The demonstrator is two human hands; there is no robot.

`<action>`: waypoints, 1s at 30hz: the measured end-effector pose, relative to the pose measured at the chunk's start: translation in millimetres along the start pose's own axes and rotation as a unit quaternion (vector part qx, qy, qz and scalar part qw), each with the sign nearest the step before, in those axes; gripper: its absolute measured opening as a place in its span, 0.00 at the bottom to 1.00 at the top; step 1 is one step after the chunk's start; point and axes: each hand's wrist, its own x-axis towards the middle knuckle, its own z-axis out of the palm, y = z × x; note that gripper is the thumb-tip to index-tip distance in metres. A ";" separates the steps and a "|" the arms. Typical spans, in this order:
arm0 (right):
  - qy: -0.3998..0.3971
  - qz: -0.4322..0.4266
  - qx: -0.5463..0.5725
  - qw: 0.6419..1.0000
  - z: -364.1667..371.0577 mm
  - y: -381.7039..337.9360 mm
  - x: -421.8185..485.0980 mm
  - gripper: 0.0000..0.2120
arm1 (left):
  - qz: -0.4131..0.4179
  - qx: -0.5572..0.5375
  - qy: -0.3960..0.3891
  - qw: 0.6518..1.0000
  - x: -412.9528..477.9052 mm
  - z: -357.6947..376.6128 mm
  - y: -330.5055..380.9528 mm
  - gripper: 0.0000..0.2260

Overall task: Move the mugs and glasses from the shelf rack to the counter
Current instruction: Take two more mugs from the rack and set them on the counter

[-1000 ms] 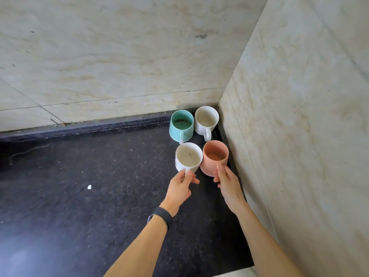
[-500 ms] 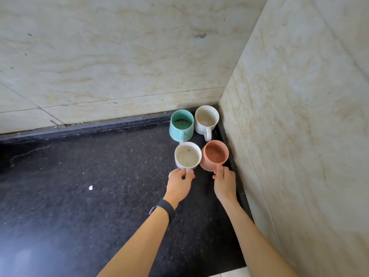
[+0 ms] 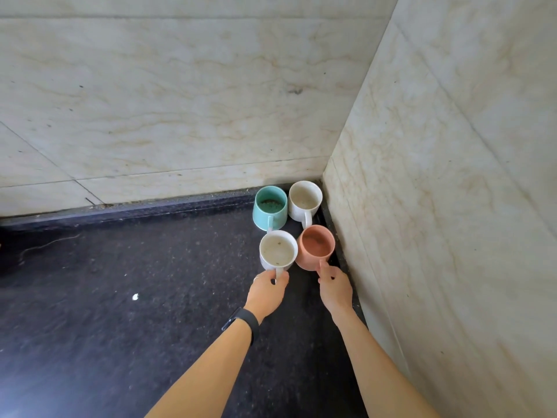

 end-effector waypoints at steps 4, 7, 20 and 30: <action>-0.008 0.032 -0.037 0.999 -13.6 1.9 -14.4 0.21 | -0.011 0.063 -0.017 0.998 -16.5 -13.4 -0.2 0.20; -0.067 0.027 -0.087 0.994 -26.6 4.6 -44.2 0.13 | 0.011 0.138 -0.039 0.990 -38.0 -30.7 -11.0 0.20; -0.276 -0.400 -0.265 0.833 22.5 -156.9 -215.4 0.12 | 0.028 0.263 0.231 0.936 -208.5 -199.1 -87.3 0.24; -0.402 -0.701 -0.247 0.535 122.4 -194.6 -473.0 0.14 | -0.174 0.194 0.544 0.798 -511.1 -238.4 -235.0 0.24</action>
